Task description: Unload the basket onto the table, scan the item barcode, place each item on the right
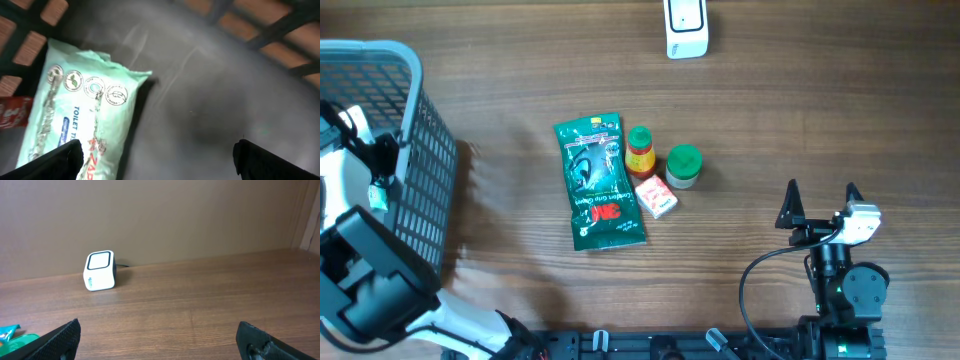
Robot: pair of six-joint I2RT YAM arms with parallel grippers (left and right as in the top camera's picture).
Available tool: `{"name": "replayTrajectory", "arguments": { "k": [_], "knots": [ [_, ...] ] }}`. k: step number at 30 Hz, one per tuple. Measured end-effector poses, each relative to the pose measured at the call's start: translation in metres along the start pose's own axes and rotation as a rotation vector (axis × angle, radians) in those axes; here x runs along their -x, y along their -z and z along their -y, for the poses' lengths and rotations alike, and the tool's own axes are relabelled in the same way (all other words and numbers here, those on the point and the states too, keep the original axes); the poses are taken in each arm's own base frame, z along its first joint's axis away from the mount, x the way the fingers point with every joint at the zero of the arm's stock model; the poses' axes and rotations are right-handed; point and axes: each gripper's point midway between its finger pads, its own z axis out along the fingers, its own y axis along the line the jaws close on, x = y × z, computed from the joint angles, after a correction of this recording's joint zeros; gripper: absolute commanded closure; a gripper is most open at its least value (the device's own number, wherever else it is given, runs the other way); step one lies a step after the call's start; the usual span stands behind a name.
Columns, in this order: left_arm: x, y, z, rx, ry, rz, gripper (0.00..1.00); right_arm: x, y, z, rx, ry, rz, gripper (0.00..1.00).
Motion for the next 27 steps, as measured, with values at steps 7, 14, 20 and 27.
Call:
{"name": "replayTrajectory", "arguments": {
  "k": [7, 14, 20, 27],
  "knots": [
    [-0.016, -0.024, -0.015, 0.072, -0.032, -0.072, 0.01, 0.0, 0.0, 0.0, 0.0, 0.0, 0.0, 0.0],
    [-0.02, -0.025, -0.044, 0.111, 0.009, -0.077, 0.46, 0.0, 0.0, 0.0, 0.0, 0.0, 0.0, 0.0],
    [-0.021, -0.021, -0.069, 0.145, 0.057, -0.074, 0.96, 0.0, 0.0, 0.0, 0.0, 0.0, 0.0, 0.0],
    [-0.019, -0.018, -0.07, 0.148, 0.093, -0.066, 0.96, 0.0, 0.0, 0.0, 0.0, 0.0, 0.0, 0.0]
  ]
}}
